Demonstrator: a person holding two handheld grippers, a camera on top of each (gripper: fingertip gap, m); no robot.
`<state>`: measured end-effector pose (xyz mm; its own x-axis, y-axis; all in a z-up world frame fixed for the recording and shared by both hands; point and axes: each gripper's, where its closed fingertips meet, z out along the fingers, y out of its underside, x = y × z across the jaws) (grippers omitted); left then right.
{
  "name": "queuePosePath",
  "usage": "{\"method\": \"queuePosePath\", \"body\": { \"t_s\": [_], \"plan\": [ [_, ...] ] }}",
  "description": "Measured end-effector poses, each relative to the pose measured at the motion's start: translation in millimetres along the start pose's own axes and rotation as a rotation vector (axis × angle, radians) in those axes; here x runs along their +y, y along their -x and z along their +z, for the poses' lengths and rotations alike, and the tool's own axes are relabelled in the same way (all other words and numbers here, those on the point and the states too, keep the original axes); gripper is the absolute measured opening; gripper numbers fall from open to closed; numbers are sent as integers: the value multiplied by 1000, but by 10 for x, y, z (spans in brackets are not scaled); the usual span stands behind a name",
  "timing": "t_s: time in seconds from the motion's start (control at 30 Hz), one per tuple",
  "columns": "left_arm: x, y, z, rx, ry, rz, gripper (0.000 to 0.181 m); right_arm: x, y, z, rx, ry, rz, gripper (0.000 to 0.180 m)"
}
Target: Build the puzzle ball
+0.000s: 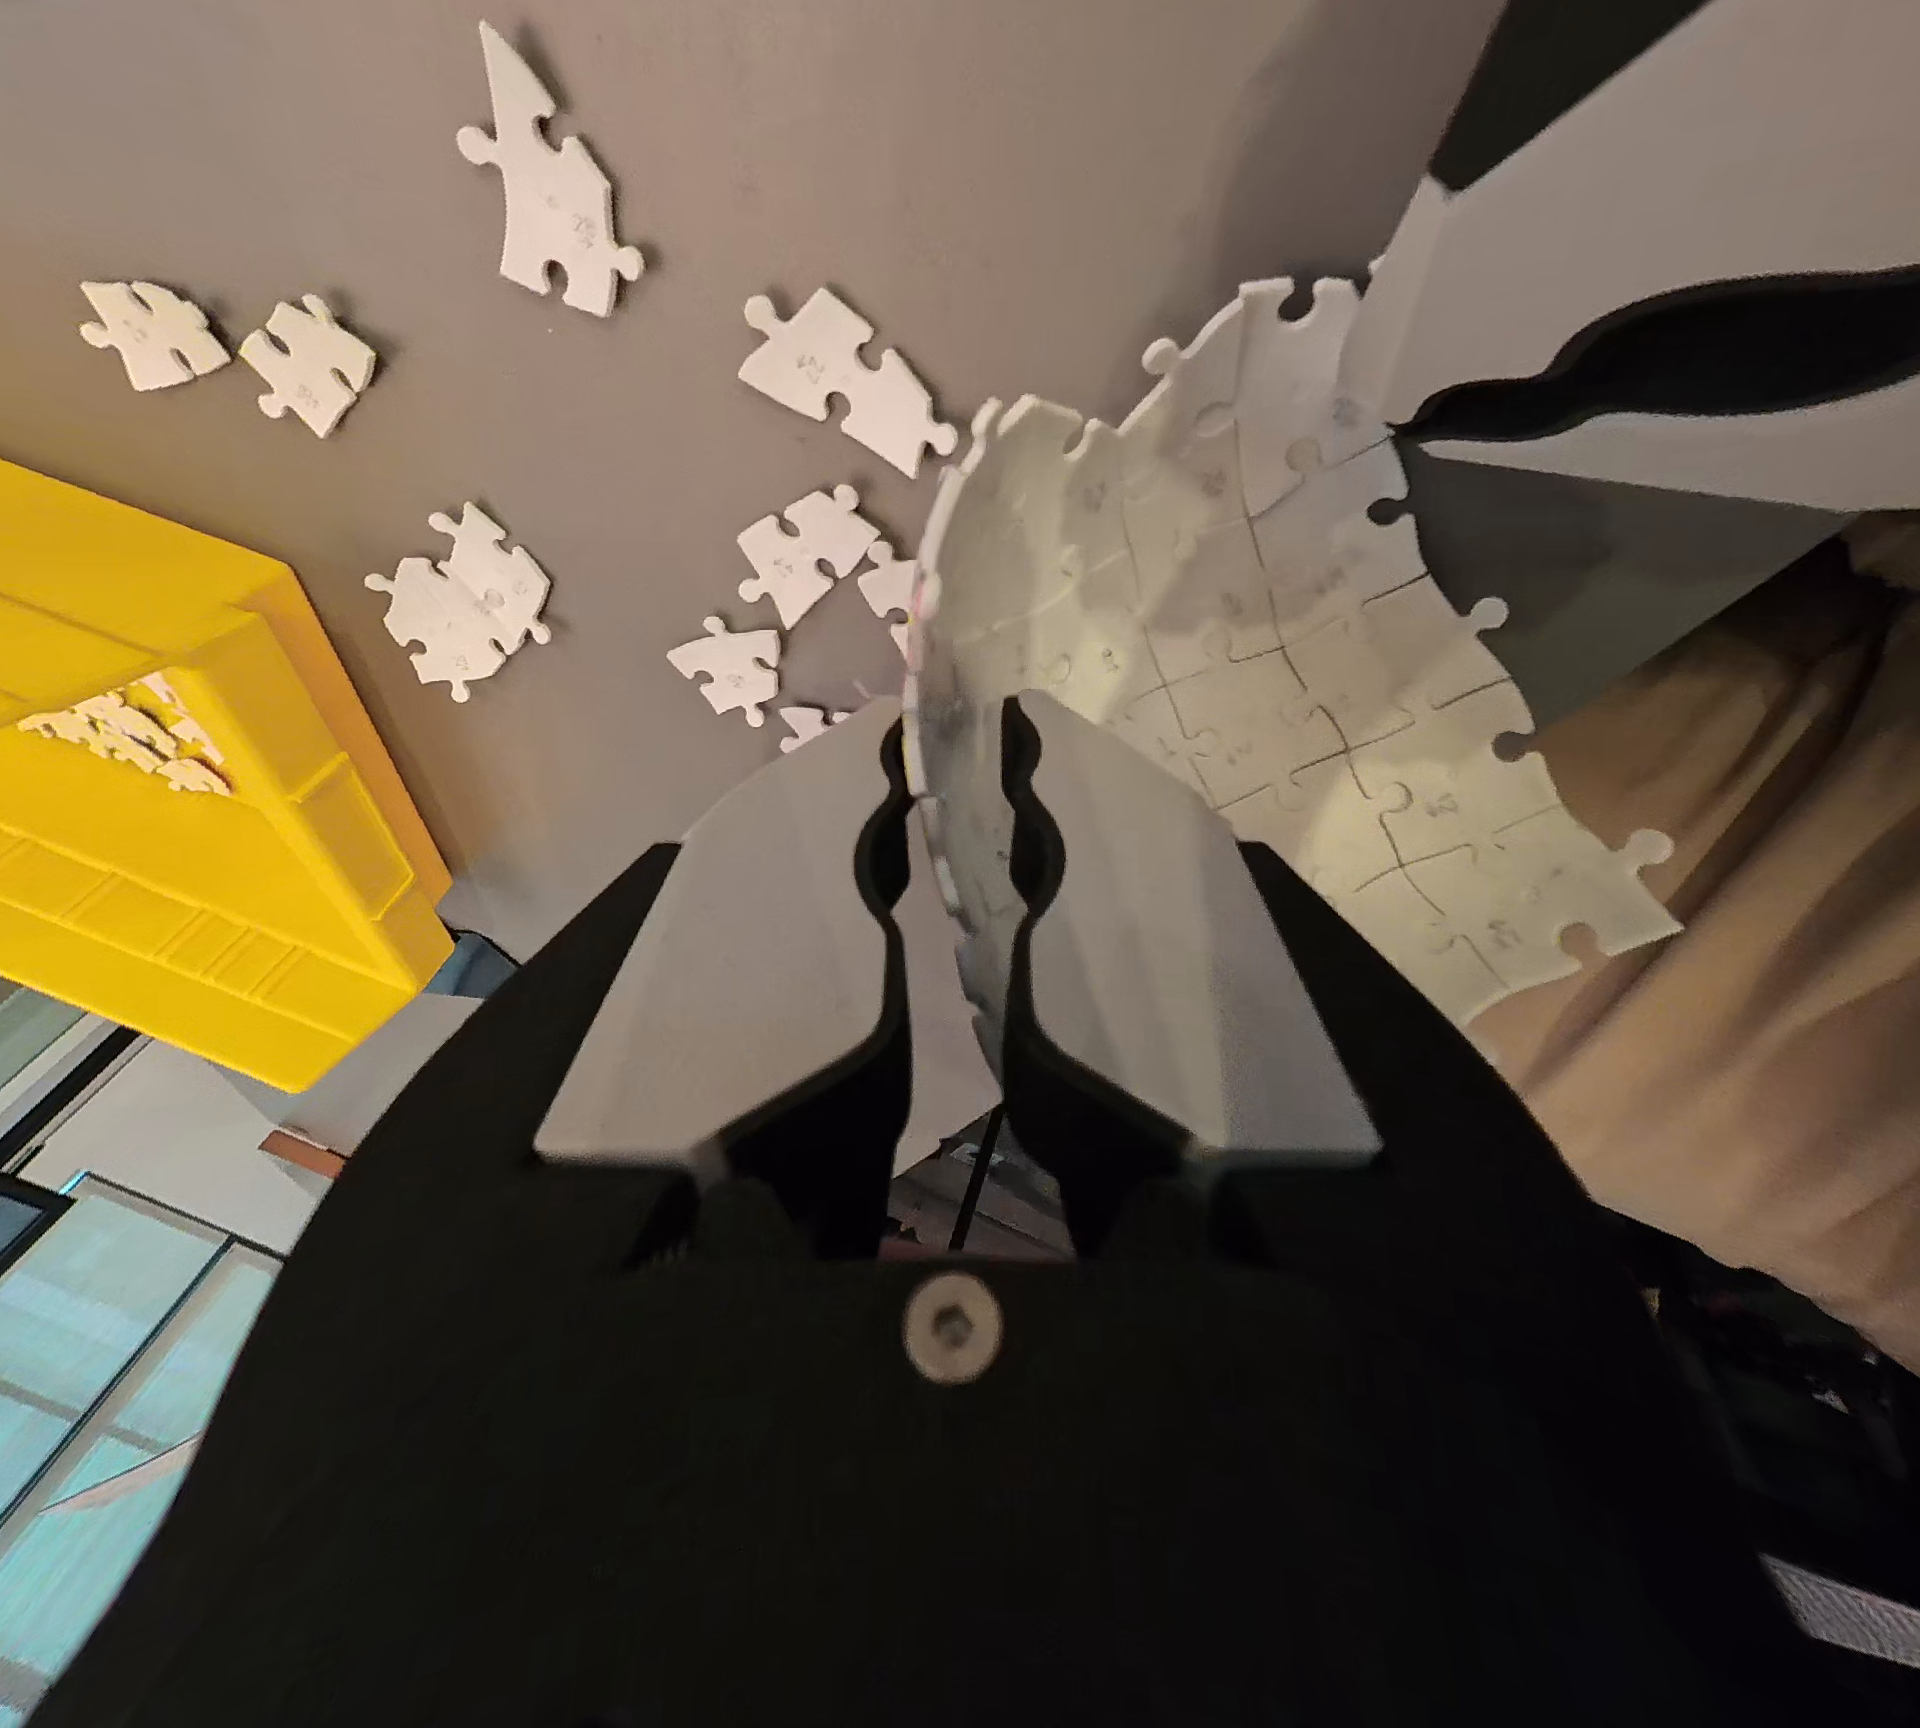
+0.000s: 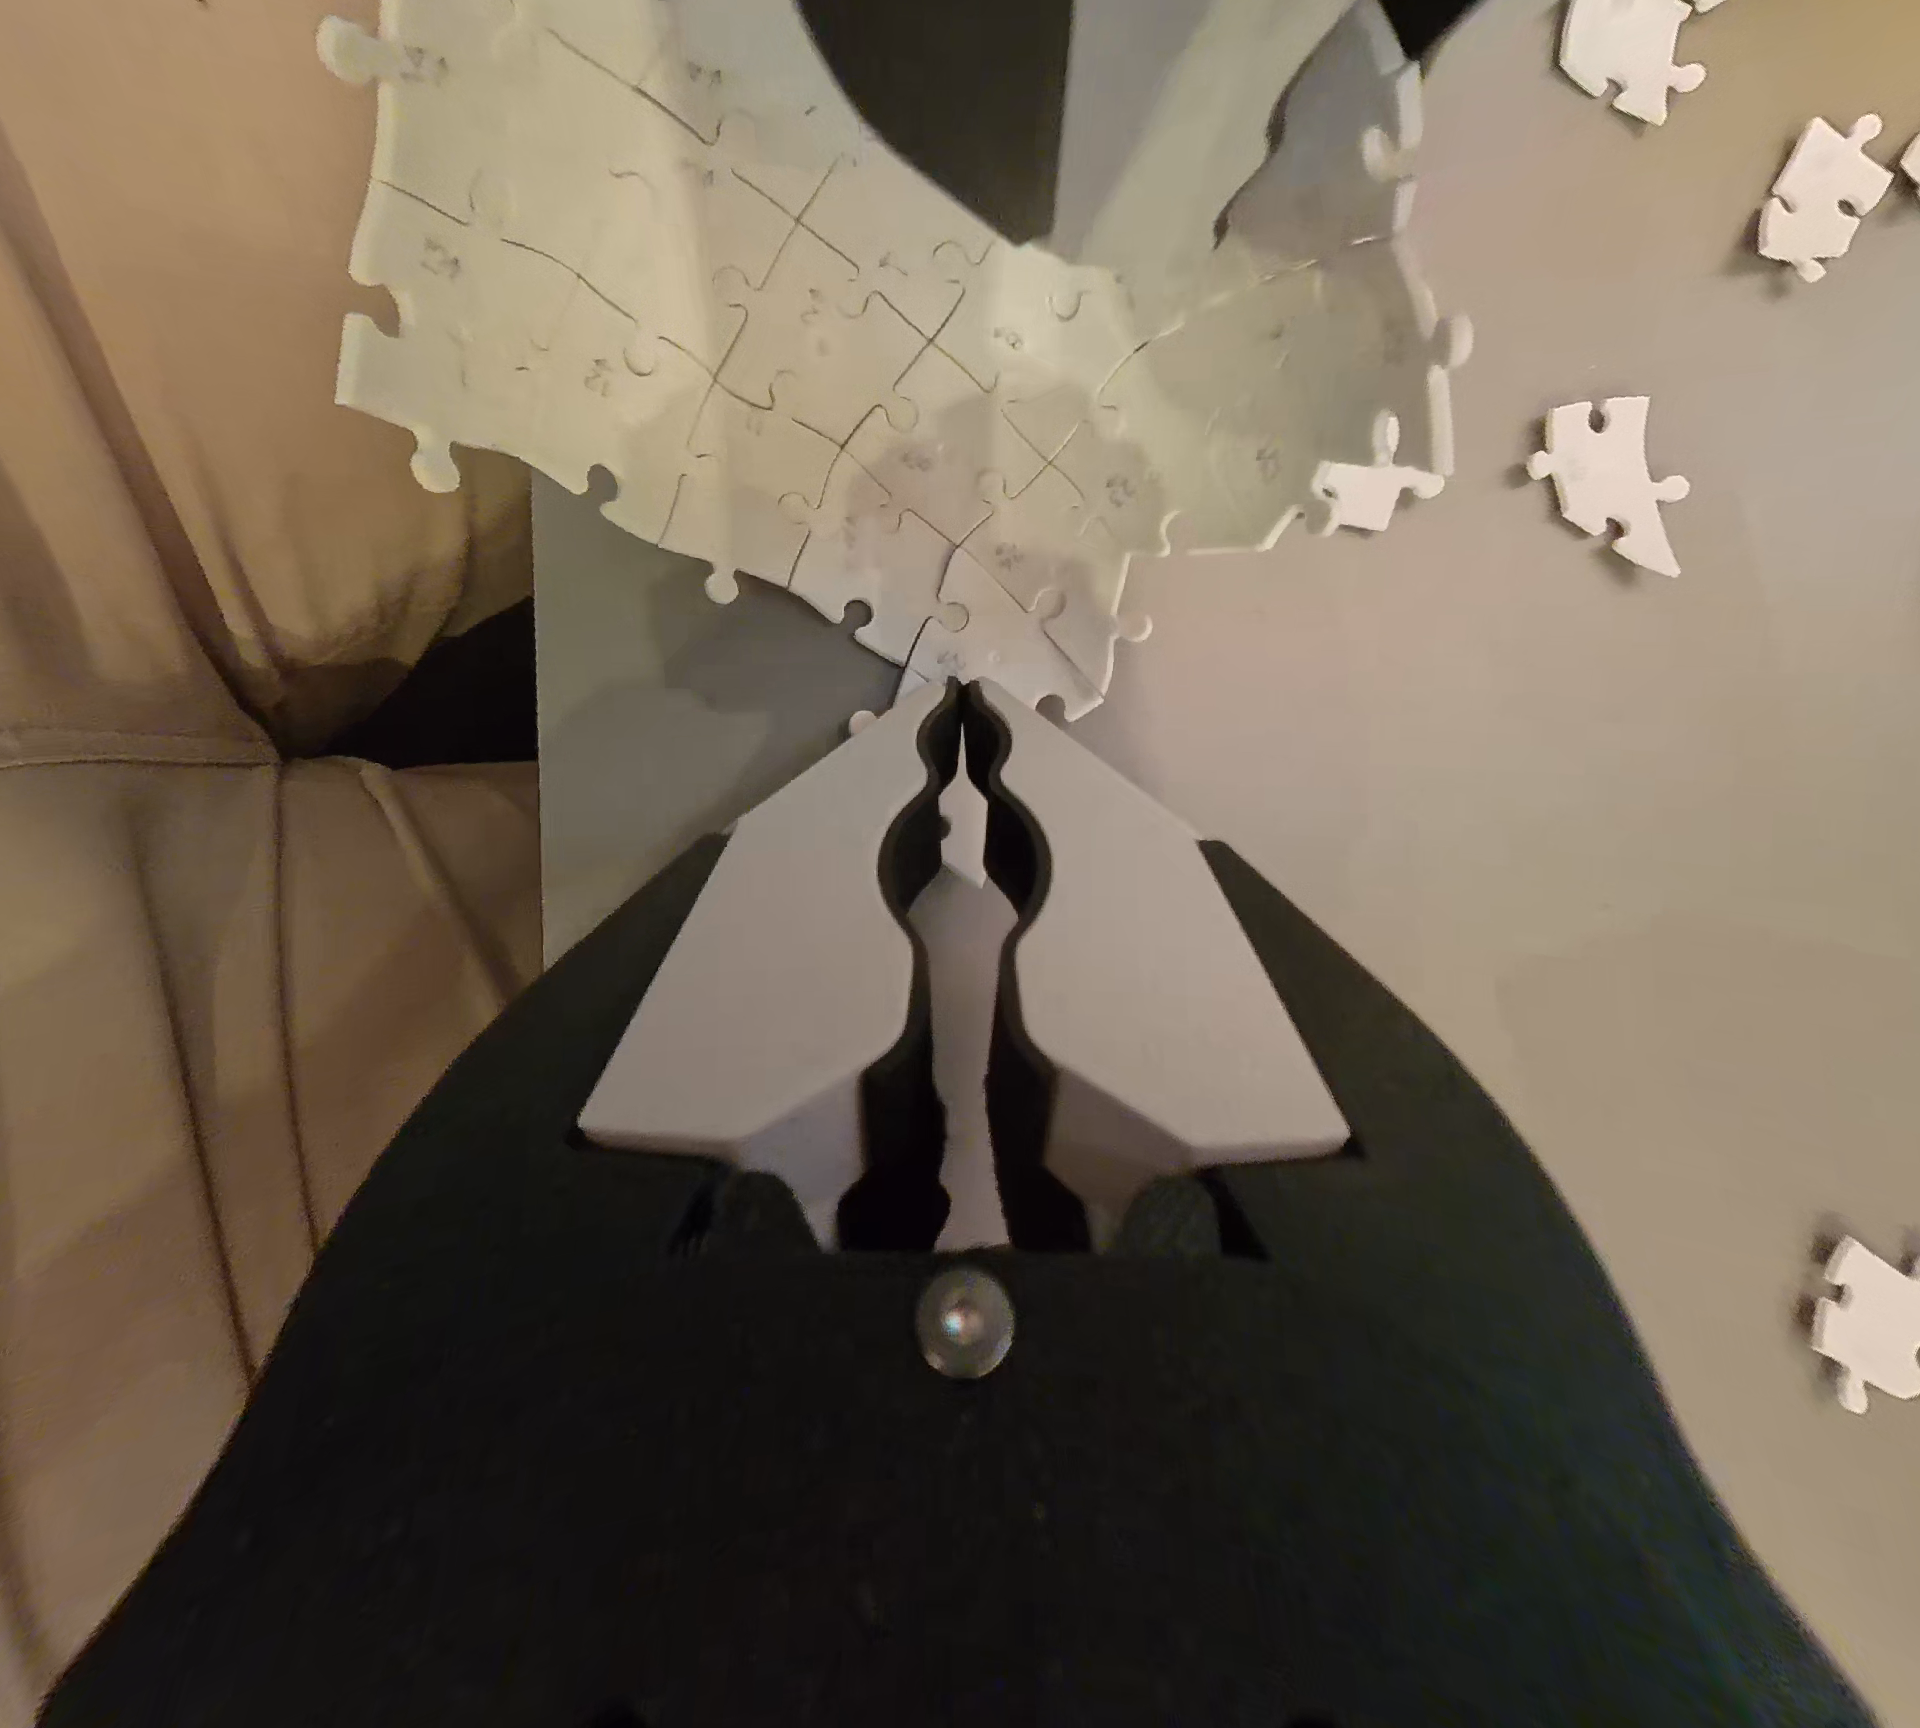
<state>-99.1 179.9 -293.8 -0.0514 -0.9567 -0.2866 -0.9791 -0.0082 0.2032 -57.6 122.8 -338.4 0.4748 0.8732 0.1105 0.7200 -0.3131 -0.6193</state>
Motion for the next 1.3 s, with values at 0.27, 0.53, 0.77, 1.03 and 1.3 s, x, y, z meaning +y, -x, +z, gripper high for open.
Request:
{"method": "queuePosePath", "body": {
  "t_s": [0.27,0.53,0.77,1.03,1.3],
  "plan": [
    [45,41,-38,13,-33,-28,16,-2,3,0,-12,-10,24,0],
    [51,88,-150,71,-142,-97,26,-1,4,-1,-17,-14,40,0],
    [-15,151,-462,171,-387,-217,37,0,4,-2,-14,-11,41,0],
    [172,-13,-742,296,-706,-366,53,-1,3,-3,-24,-17,57,0],
    [252,-350,-570,503,-1005,-528,66,-1,-1,-3,-48,-31,96,0]
  ]
}}
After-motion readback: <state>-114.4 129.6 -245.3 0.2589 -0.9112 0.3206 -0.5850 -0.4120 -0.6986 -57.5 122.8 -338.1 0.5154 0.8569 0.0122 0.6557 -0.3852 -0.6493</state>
